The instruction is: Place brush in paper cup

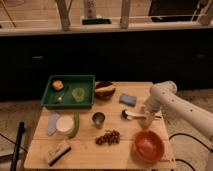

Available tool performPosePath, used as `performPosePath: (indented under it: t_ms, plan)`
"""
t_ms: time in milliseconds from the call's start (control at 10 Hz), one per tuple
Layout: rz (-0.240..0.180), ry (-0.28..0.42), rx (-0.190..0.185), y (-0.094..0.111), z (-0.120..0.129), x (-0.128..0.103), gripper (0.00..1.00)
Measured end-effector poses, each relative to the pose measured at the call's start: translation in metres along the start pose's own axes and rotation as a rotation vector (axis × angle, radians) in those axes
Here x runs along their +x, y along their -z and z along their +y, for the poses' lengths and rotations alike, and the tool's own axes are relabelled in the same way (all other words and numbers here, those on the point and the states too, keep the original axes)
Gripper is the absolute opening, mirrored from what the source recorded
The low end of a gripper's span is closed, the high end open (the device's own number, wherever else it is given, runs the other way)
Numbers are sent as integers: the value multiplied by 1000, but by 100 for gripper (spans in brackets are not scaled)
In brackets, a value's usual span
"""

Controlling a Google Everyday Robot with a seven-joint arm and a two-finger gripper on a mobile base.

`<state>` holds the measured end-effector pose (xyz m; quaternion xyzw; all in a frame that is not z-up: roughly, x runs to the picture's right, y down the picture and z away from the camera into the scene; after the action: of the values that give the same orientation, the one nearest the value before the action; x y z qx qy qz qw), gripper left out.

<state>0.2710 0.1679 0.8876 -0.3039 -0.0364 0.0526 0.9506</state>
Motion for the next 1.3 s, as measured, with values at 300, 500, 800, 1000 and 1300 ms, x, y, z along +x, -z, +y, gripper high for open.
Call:
performPosePath:
  t_ms: [300,500,800,1000,1300]
  plan:
    - [-13,25,14,1,4,-10,41]
    - [-26,22,12,-2,2,-9,20]
    - [-43,19,6,-7,-1,-4,0]
    - [-45,28,-4,-6,0,-1,0]
    - [-45,94,-9,9,-8,-8,0]
